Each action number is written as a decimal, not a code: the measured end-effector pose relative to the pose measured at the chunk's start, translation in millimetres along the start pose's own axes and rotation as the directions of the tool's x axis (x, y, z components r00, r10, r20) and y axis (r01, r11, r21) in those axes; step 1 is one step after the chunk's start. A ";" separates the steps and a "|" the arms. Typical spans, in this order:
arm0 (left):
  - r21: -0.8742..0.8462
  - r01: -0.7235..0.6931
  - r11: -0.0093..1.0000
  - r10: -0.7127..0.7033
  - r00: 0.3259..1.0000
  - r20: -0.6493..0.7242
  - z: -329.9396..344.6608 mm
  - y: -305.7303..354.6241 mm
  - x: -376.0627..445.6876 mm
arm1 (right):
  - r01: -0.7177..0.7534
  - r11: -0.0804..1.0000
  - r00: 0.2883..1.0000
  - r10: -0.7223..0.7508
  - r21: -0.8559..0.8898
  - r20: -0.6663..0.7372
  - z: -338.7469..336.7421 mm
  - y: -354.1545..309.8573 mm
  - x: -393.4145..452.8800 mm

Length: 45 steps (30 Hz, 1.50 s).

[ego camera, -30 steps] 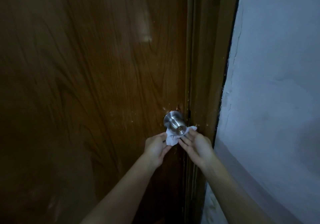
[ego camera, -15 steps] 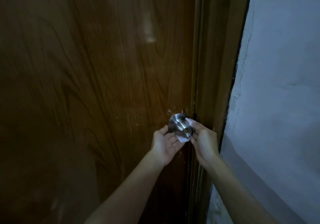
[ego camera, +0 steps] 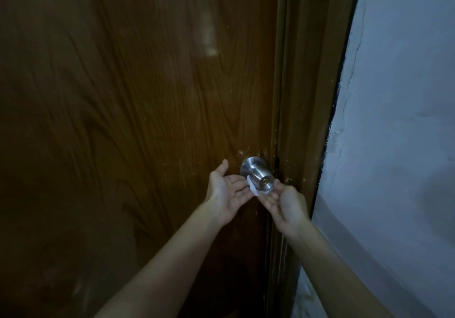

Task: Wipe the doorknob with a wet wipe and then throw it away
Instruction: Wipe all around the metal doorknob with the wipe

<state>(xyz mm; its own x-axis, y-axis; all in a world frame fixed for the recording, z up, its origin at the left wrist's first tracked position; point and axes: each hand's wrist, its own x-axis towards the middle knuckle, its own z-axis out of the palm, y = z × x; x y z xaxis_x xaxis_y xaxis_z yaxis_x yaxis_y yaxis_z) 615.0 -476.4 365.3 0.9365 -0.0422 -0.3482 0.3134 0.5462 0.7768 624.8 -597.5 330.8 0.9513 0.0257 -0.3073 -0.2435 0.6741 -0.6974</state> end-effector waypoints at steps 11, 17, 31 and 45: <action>-0.357 0.139 0.924 -0.130 0.990 0.050 -2.2 -22.0 10.6 | 0.612 0.152 0.706 -0.546 -0.776 0.450 1.5 5.9 0.9; -0.048 0.135 0.990 -0.135 0.991 0.006 -9.4 -14.5 14.9 | 0.696 0.036 0.614 -0.549 -0.717 0.568 -7.3 5.9 9.3; -0.127 0.114 0.985 -0.119 0.992 -0.032 -6.6 -22.1 8.6 | 0.713 -0.139 0.592 -0.407 -0.687 0.696 -9.6 4.6 13.1; 0.150 0.058 0.987 -0.056 0.998 -0.015 -8.0 -23.5 19.4 | 0.685 0.257 0.727 -0.179 -0.682 0.663 -12.7 -11.3 0.3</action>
<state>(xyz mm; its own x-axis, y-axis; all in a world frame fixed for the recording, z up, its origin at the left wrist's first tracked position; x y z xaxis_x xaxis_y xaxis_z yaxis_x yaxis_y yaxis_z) 624.5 -483.3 336.1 0.9149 -0.0601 -0.3993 0.3872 0.4110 0.8253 625.4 -614.5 330.3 0.8605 0.3878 0.3305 0.4601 -0.3127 -0.8310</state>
